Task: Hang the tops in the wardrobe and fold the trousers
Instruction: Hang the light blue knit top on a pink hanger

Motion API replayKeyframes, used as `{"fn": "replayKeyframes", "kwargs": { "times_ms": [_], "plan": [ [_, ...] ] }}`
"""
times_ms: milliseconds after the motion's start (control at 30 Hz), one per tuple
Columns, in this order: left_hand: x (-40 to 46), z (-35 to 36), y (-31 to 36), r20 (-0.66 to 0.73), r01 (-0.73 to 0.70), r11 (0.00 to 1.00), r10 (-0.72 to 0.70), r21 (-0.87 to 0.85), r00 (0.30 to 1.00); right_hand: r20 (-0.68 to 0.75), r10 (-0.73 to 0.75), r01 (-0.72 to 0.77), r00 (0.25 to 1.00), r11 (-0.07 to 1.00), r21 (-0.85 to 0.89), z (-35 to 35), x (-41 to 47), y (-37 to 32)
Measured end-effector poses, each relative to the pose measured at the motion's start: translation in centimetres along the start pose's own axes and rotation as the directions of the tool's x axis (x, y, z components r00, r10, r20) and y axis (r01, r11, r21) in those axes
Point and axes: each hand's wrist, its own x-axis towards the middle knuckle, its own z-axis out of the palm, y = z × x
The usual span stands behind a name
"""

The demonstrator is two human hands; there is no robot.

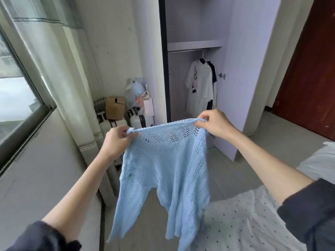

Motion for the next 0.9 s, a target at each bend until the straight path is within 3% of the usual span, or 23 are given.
{"fn": "replayKeyframes", "kwargs": {
  "times_ms": [400, 667, 900],
  "plan": [
    [22.1, 12.1, -5.4, 0.305, -0.105, 0.989, 0.133, -0.106, 0.943, -0.087, 0.198, -0.205, 0.976, 0.975, -0.083, 1.4, 19.5, 9.3],
    [37.7, 20.0, -7.9, 0.486, -0.181, 0.966, 0.250, -0.185, 0.838, -0.228, 0.313, -0.333, 0.922, 0.942, -0.054, 2.4, 31.0, 14.8],
    [43.7, 27.7, -6.9, 0.560, -0.285, 0.931, 0.365, -0.228, 0.744, -0.327, 0.420, -0.451, 0.847, 0.893, -0.019, 1.2, 36.5, 20.9]
  ]
}}
